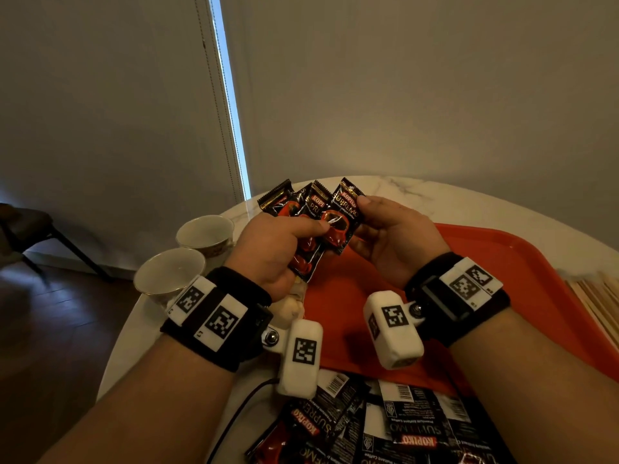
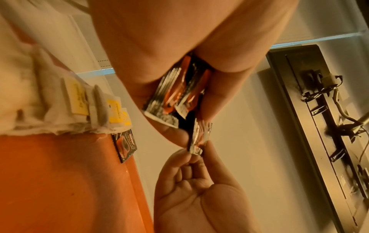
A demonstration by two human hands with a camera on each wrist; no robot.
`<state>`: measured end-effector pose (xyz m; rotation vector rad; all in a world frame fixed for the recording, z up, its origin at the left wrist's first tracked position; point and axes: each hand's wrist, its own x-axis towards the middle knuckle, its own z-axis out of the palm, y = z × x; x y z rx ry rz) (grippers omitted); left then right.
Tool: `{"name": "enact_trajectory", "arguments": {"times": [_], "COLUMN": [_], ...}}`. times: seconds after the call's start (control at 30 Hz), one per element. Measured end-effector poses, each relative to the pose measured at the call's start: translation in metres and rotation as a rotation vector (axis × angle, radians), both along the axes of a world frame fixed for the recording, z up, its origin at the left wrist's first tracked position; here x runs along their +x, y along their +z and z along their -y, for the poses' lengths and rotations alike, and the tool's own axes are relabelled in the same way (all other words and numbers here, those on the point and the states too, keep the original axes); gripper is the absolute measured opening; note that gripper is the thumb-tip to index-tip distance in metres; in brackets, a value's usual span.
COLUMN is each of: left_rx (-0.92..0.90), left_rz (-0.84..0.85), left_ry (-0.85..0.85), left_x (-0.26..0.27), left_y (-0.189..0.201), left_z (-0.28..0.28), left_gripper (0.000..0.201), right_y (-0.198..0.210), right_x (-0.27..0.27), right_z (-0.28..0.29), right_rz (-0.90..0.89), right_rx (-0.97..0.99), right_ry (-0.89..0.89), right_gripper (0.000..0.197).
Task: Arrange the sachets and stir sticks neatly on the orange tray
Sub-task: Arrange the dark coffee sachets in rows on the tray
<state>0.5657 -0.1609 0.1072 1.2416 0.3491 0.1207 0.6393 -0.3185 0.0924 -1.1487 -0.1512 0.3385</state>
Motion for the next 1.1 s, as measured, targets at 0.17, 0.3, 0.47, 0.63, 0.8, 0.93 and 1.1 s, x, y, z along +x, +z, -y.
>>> {"name": "enact_trajectory", "arguments": {"times": [0.17,0.3,0.47,0.63,0.8,0.93,1.1], "left_rx": [-0.009,-0.031,-0.07,-0.065,-0.041,-0.08,-0.098], "left_rz": [0.019,0.028,0.055,0.042,0.065,0.063,0.055], "left_ry": [-0.016,0.013,0.095,0.114,0.154,0.166,0.178], "left_x": [-0.001,0.0,0.005,0.008,0.009,0.009,0.008], "left_y": [-0.001,-0.001,-0.002,-0.006,-0.005,-0.004,-0.004], "left_z": [0.0,0.001,-0.003,-0.003,-0.009,-0.012,-0.016], "left_gripper": [0.026,0.033,0.019,0.016,0.015,0.02,0.018], "right_y": [0.002,0.005,0.006,0.01,0.01,-0.002,-0.017], "right_x": [0.001,-0.001,-0.006,-0.014,0.013,0.052,0.08], "right_z": [0.003,0.004,-0.001,-0.007,-0.002,0.003,0.0], "right_rz": [0.044,0.028,0.013,0.13,-0.038,-0.157,-0.092], "right_rx": [-0.008,0.024,0.001,-0.213,-0.116,-0.329,-0.865], "right_ry": [-0.085,-0.122,-0.023,0.031,-0.139,-0.253,-0.161], "right_gripper": [0.016,0.015,0.022,0.009,0.016,0.01,0.023]}}
